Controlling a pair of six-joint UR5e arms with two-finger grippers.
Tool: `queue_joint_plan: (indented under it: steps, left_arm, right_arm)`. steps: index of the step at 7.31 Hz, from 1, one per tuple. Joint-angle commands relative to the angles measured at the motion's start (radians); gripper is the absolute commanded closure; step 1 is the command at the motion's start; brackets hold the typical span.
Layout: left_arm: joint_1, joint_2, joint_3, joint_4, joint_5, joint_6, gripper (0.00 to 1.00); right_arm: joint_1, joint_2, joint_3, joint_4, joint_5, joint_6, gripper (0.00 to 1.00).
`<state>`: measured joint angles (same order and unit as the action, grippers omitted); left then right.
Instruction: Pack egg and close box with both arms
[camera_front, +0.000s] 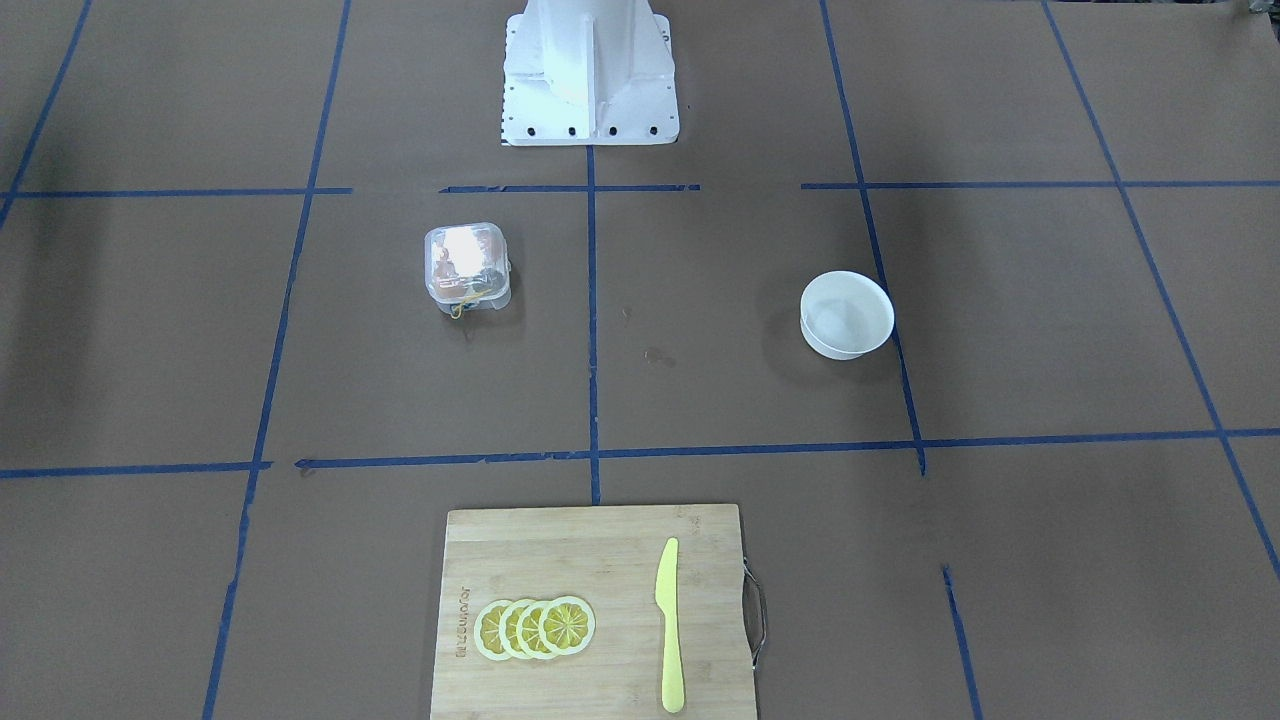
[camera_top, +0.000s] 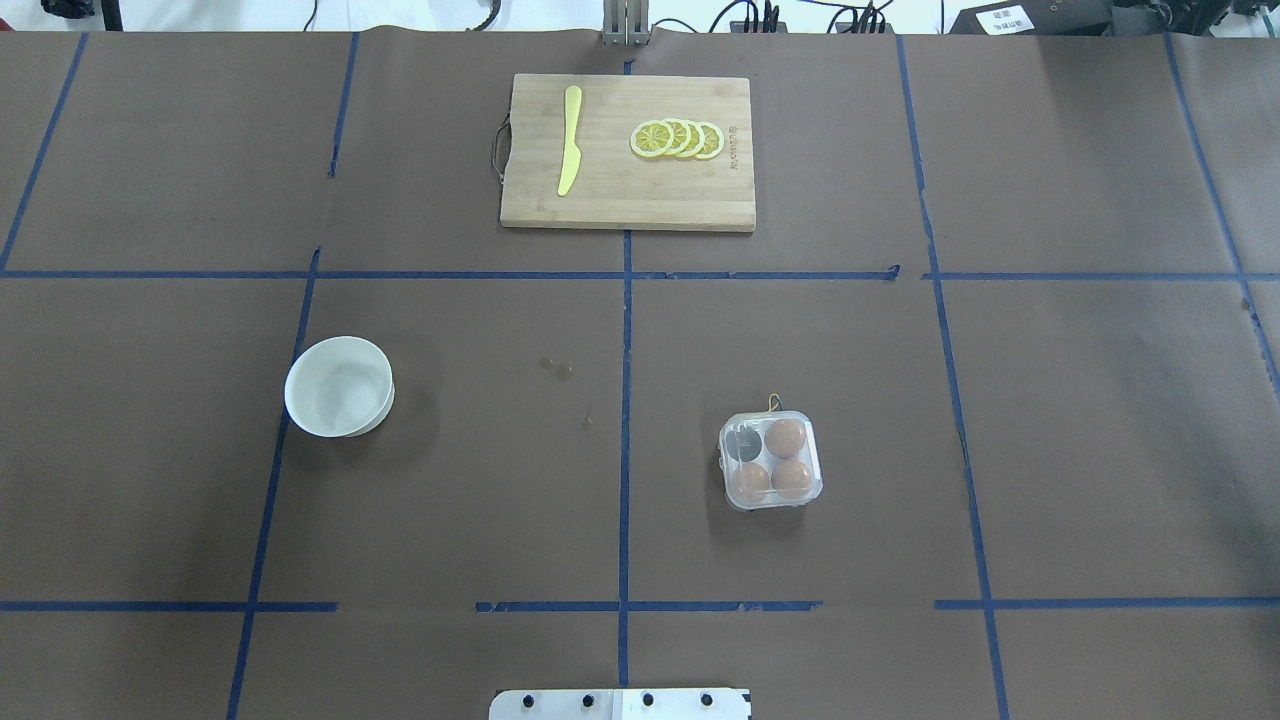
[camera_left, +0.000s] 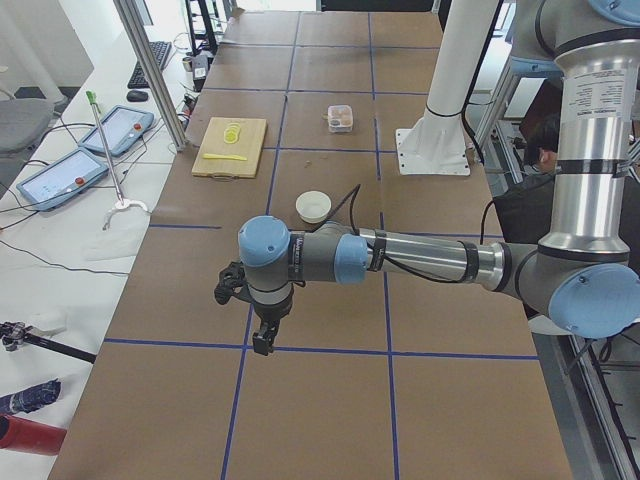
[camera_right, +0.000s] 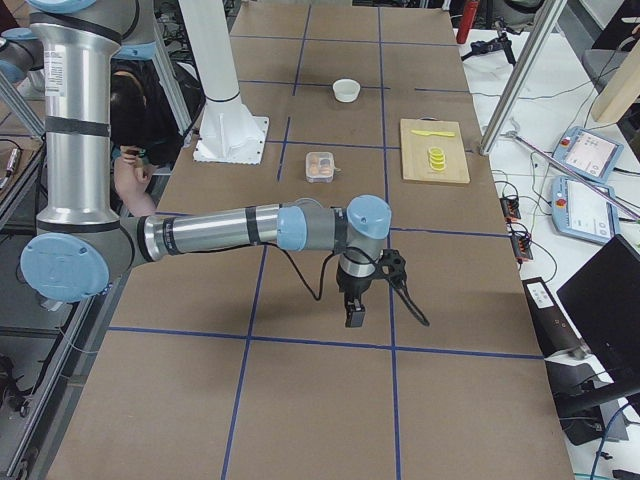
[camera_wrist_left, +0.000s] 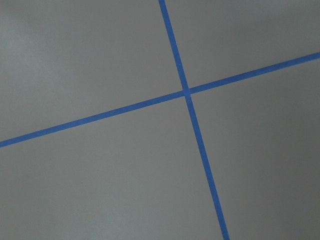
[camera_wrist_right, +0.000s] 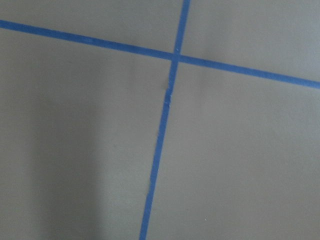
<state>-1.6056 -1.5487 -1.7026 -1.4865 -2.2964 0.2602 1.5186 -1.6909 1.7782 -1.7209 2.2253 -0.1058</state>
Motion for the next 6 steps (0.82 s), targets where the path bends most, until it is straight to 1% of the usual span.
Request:
queue_joint_plan:
  steps: [1,2,4,5,6]
  left_arm:
    - [0.001,0.016,0.006,0.000,-0.032,-0.006,0.00]
    - [0.001,0.016,0.003,0.000,-0.034,-0.002,0.00]
    - [0.003,0.006,0.007,-0.001,-0.031,-0.002,0.00]
    - [0.003,0.001,0.009,-0.001,-0.032,-0.002,0.00]
    - [0.004,0.001,0.011,-0.003,-0.032,-0.002,0.00]
  right_arm:
    - [0.031,-0.039,-0.032,0.003,0.034,-0.005,0.00]
    - [0.031,-0.038,-0.063,0.003,0.113,-0.006,0.00]
    - [0.041,-0.039,-0.063,0.004,0.119,-0.014,0.00]
    - [0.070,-0.044,-0.062,0.004,0.123,-0.014,0.00]
    - [0.093,-0.052,-0.040,0.006,0.125,-0.014,0.00]
